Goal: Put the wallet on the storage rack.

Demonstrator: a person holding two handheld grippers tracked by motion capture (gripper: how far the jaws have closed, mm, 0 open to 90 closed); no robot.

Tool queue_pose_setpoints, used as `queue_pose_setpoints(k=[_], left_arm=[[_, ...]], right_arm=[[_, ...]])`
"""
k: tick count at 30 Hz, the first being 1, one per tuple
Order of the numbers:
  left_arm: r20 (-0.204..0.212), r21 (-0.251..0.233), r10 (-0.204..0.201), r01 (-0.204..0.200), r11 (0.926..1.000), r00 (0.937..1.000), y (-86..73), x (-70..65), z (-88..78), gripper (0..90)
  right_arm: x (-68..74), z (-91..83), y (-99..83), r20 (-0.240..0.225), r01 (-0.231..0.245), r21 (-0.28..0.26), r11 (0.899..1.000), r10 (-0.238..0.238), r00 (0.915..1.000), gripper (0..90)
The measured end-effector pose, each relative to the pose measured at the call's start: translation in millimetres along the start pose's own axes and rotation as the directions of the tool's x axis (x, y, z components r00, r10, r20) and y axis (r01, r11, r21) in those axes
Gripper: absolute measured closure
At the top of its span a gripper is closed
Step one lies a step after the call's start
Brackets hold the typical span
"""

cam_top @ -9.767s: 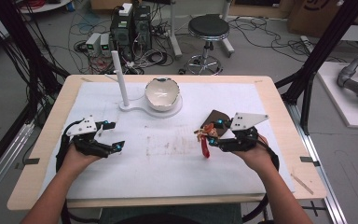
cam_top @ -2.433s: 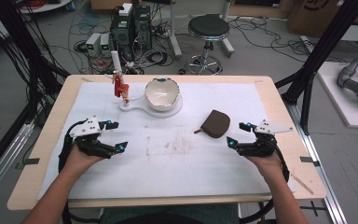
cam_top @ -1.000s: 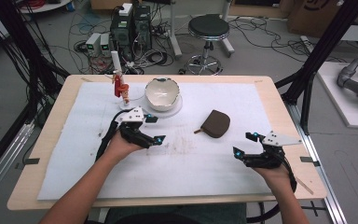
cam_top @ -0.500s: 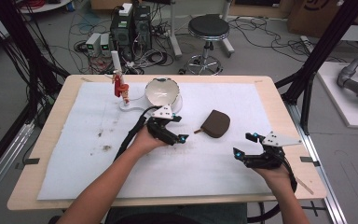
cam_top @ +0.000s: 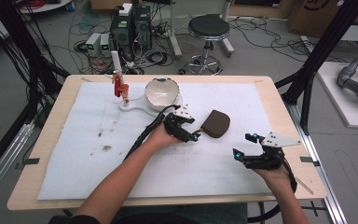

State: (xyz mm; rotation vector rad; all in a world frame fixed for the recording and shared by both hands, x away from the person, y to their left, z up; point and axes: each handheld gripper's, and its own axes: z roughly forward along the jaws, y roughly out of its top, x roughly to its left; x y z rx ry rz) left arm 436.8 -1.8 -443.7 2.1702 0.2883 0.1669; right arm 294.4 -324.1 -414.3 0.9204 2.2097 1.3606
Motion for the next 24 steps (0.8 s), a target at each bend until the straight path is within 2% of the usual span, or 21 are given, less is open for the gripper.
queue_pose_setpoints(k=[5,10,12,16,19,24], left_arm=[[-0.008,0.02,-0.002,0.002,0.9998,1.0,-1.1,1.4,9.2,38.0],[-0.036,0.029,-0.028,0.029,0.9991,0.9989,-3.5,4.4,14.3,44.8],[-0.041,0.039,-0.024,0.026,0.9989,0.9989,-3.8,3.8,16.0,50.5],[-0.047,0.069,0.021,-0.018,0.9975,0.9987,-2.5,-0.4,18.5,62.7],[-0.041,0.068,0.01,-0.008,0.9977,0.9991,-2.5,-2.0,18.8,68.0],[-0.038,0.077,0.018,-0.015,0.9969,0.9991,-1.4,-4.3,18.9,73.8]], right_arm=[[0.4,0.8,0.4,-0.005,0.0,0.001,1.0,0.0,1.0,18.8],[-0.6,2.2,0.3,-0.006,0.005,0.001,1.0,-0.005,1.0,18.7],[-0.2,2.4,0.1,-0.009,0.0,0.005,1.0,0.0,1.0,18.7],[0.2,2.4,0.2,-0.007,0.001,0.004,1.0,-0.001,1.0,18.7],[-0.1,2.7,0.2,-0.006,0.007,0.003,1.0,-0.007,1.0,18.7],[1.0,3.0,0.2,-0.007,0.006,0.009,1.0,-0.006,1.0,18.7]])
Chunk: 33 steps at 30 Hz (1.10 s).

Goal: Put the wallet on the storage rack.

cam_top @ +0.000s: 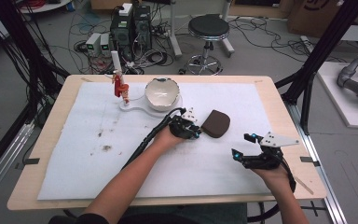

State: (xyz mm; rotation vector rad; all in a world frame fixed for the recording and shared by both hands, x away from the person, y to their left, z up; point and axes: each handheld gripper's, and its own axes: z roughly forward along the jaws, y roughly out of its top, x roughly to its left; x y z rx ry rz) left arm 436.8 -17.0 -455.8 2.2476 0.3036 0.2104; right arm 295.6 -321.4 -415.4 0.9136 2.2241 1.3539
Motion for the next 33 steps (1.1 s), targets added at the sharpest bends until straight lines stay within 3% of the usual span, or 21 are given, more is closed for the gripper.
queue_pose_setpoints(k=[4,9,11,13,20,28,33], left_arm=[[0.005,-0.002,-0.022,0.022,0.9998,0.9997,-0.1,0.3,0.3,77.3],[0.0,-0.006,-0.014,0.014,0.9999,0.9999,0.2,-0.3,1.2,83.8],[0.0,-0.003,-0.006,0.006,1.0,1.0,0.2,0.0,1.2,84.4],[-0.003,0.003,0.036,-0.036,0.9994,0.9994,0.8,-0.9,1.0,84.1],[0.0,-0.001,0.037,-0.037,0.9993,0.9993,0.4,-0.7,1.6,84.5],[0.034,-0.008,0.007,-0.007,0.9999,0.9994,-0.1,4.0,0.4,88.3],[0.082,-0.054,-0.026,0.031,0.9981,0.9963,-0.9,8.4,-6.3,88.2]], right_arm=[[0.0,-0.2,-0.1,0.0,0.0,-0.003,1.0,0.0,1.0,18.7],[0.3,1.2,-0.1,-0.006,0.002,0.001,1.0,-0.002,1.0,18.7],[0.4,1.5,0.0,-0.005,0.004,0.002,1.0,-0.004,1.0,18.7],[0.3,1.7,-0.1,-0.005,0.003,0.002,1.0,-0.003,1.0,18.7],[0.2,2.2,0.3,-0.005,0.006,0.0,1.0,-0.006,1.0,18.8],[0.4,2.9,0.9,-0.005,0.005,-0.001,1.0,-0.006,1.0,18.7],[0.9,2.2,1.3,-0.018,0.015,-0.015,1.0,-0.015,0.9997,18.7]])
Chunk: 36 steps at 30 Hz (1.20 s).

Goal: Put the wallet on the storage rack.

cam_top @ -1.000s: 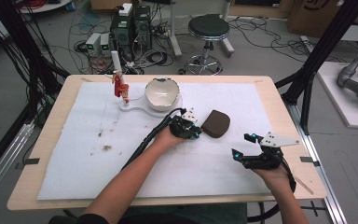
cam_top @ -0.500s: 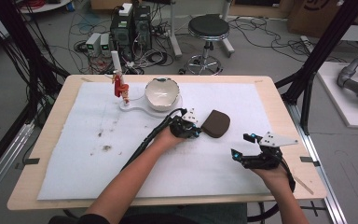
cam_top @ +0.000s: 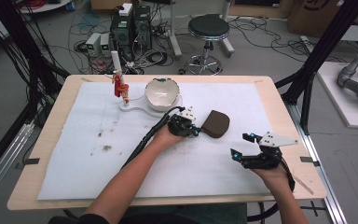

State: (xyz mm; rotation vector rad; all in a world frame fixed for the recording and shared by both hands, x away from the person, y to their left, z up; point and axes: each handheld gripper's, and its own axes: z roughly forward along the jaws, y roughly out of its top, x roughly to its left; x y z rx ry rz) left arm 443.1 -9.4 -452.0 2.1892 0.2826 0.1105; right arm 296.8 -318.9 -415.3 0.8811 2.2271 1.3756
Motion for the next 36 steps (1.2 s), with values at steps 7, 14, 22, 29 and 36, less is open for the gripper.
queue_pose_setpoints(k=[7,14,22,29,36], left_arm=[[0.053,-0.121,-0.038,0.045,0.9916,0.9979,6.5,4.3,-19.8,88.3],[0.101,-0.231,-0.051,0.074,0.9703,0.9935,15.8,2.5,-38.2,88.3],[0.071,-0.273,-0.062,0.079,0.9589,0.9956,18.7,8.0,-62.9,88.3],[0.046,-0.275,-0.058,0.069,0.959,0.9972,22.5,11.1,-85.0,88.9],[0.015,-0.27,-0.034,0.036,0.9622,0.9993,29.2,14.4,-107.2,88.9]], right_arm=[[0.3,-0.5,-0.2,0.001,0.008,-0.002,1.0,-0.008,1.0,18.8],[1.4,0.7,0.5,-0.006,0.014,0.0,1.0,-0.014,0.9999,18.8],[1.7,2.9,0.9,-0.011,0.016,0.004,1.0,-0.016,0.9998,18.8],[2.4,4.3,2.8,-0.016,0.016,0.0,1.0,-0.016,0.9997,18.7],[4.0,7.2,4.5,-0.023,0.023,0.002,1.0,-0.023,0.9995,18.7]])
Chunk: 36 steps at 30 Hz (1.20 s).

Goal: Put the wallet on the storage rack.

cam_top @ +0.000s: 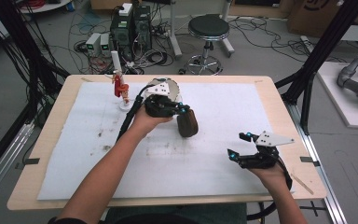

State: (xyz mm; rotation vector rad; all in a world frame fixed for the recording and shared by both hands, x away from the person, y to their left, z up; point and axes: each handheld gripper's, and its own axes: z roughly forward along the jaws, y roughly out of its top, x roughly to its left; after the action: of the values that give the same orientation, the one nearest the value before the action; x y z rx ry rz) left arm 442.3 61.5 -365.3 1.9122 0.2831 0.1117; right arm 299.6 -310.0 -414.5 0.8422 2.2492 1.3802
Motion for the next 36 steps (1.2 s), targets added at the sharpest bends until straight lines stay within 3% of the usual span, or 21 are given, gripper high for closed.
queue_pose_setpoints(k=[13,24,36], left_arm=[[-0.023,-0.048,0.002,-0.003,0.9988,0.9997,18.9,6.3,-19.9,89.0],[-0.076,-0.09,-0.01,0.003,0.9959,0.997,29.7,17.1,-40.0,89.0],[-0.148,-0.114,-0.033,0.016,0.9933,0.9884,39.4,32.8,-66.3,89.0]], right_arm=[[-1.1,1.7,0.3,-0.004,-0.004,0.001,1.0,0.004,1.0,18.7],[-1.4,1.8,0.2,-0.004,-0.011,0.003,1.0,0.011,0.9999,18.8],[-2.5,2.5,-0.2,-0.003,-0.009,0.004,1.0,0.009,1.0,18.8]])
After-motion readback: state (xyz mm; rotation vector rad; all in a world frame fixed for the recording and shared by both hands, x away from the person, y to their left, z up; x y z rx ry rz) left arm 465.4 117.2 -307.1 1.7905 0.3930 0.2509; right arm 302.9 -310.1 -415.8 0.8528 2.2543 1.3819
